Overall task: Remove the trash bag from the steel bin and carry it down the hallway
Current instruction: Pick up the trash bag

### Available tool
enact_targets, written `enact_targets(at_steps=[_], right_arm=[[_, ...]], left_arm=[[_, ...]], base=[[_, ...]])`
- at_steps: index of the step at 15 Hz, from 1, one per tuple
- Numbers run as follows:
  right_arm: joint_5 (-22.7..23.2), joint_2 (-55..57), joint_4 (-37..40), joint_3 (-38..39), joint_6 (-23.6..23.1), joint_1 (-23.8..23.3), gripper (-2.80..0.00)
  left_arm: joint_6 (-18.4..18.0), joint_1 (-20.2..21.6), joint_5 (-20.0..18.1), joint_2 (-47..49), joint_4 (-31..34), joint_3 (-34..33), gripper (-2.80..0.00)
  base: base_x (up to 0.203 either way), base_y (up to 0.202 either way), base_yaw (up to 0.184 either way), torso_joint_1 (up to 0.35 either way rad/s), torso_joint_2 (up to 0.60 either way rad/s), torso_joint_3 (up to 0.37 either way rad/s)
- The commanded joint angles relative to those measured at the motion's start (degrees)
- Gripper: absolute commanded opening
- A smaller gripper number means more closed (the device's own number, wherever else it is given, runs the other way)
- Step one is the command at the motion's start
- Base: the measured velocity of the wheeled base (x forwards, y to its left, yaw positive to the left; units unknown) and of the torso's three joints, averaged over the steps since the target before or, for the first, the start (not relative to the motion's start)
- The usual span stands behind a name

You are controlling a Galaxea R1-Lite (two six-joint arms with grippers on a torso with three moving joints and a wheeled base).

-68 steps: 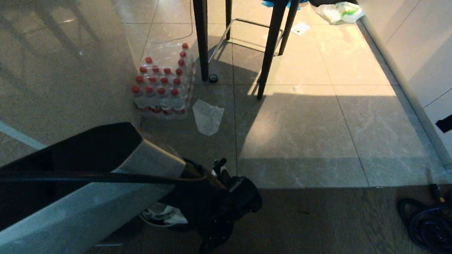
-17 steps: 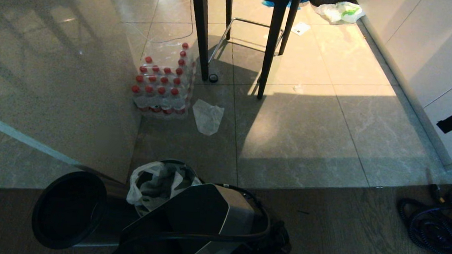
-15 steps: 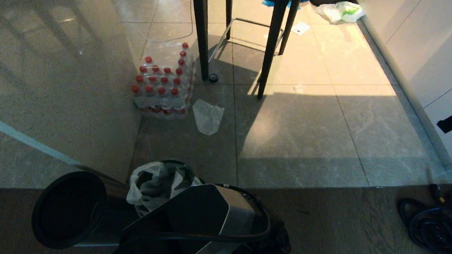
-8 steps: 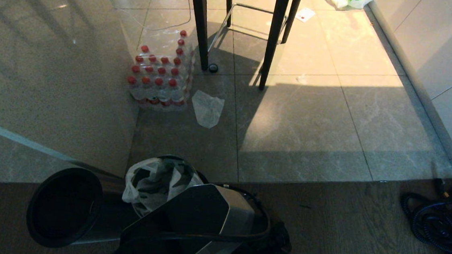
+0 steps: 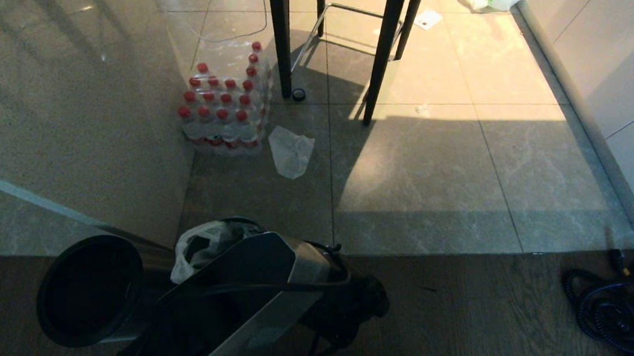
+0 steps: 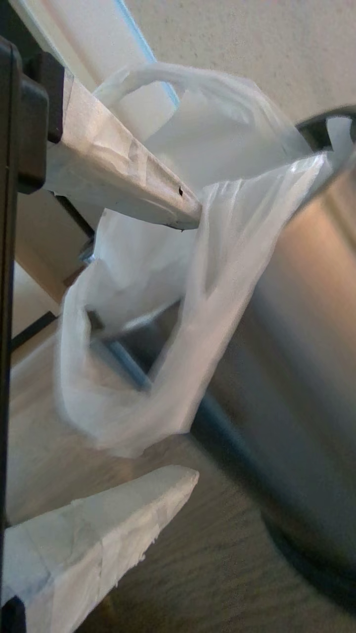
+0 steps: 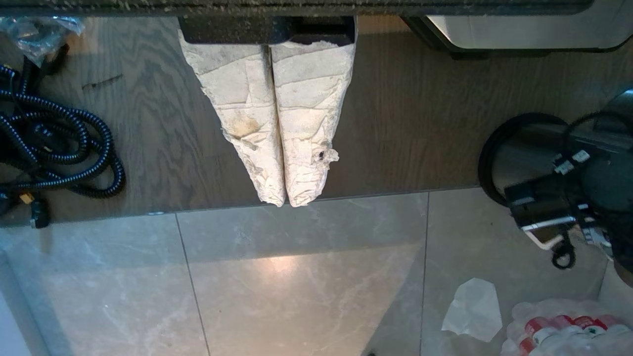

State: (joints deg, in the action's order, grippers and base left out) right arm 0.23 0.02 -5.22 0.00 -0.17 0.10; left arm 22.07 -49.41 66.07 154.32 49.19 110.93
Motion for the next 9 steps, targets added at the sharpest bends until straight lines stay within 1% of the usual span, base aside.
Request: enact_targets(at_steps=[1, 5, 7, 9], right_arm=[[0.03, -0.02, -0.06, 2.11, 0.0, -0.01, -2.8], [0.03, -0.02, -0.06, 2.11, 0.0, -0.01, -2.8], [0.03, -0.02, -0.06, 2.11, 0.0, -0.01, -2.8], [0.03, -0.02, -0.06, 2.11, 0.0, -0.01, -2.8]], left_arm=[[0.08, 1.07, 0.99, -0.25, 0.21, -0.02, 0.0], [0.84, 1.69, 1.61, -1.03, -0.15, -0.02, 0.0], [0.6, 1.6, 2.57, -3.5, -1.46, -0.02, 0.0], [0.33, 1.73, 2.64, -6.23, -1.46, -0.06, 0.0]], base=[[0.0, 0.0, 0.0, 0.0, 0.0, 0.0], [0.0, 0.0, 0.0, 0.0, 0.0, 0.0], [0.0, 0.0, 0.0, 0.0, 0.0, 0.0], [0.0, 0.0, 0.0, 0.0, 0.0, 0.0]])
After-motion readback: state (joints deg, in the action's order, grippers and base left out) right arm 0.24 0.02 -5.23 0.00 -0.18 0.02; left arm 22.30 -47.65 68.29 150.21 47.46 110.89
